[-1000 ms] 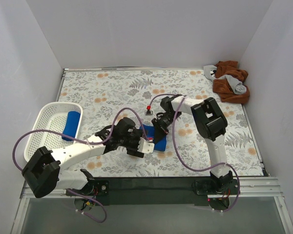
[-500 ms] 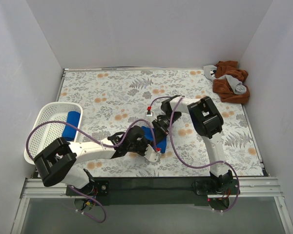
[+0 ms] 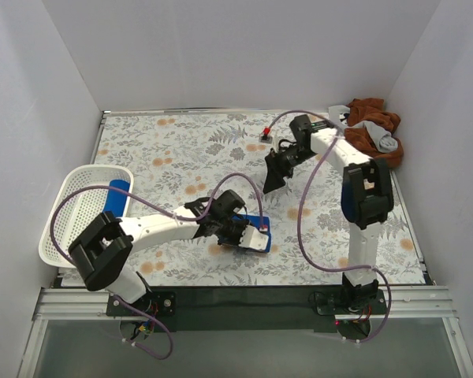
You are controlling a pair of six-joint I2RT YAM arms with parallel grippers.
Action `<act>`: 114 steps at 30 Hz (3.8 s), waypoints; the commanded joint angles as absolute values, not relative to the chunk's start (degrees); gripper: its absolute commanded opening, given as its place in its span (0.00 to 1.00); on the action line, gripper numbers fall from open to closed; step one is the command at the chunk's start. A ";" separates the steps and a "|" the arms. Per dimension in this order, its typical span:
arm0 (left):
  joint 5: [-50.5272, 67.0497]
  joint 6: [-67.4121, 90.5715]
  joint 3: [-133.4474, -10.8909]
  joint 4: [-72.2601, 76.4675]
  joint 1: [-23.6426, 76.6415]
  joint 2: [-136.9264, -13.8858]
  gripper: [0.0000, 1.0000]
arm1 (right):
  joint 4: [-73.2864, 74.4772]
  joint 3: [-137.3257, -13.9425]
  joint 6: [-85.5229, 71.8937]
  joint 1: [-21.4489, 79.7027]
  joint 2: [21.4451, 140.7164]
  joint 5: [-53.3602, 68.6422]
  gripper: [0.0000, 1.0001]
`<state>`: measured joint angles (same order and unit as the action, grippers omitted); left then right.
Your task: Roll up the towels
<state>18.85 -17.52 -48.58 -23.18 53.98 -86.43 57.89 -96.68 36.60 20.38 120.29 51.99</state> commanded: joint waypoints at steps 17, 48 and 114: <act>39.81 -15.46 -81.02 -53.86 35.95 -123.56 0.34 | 25.40 -58.80 20.74 23.54 77.17 36.93 0.57; 48.25 -16.70 -89.75 -59.43 28.30 -132.64 0.44 | 8.26 -42.71 38.24 58.10 87.98 5.95 0.01; 16.34 -21.89 -37.17 -7.19 54.32 -88.32 0.49 | 71.54 -86.57 57.93 29.97 139.40 72.53 0.15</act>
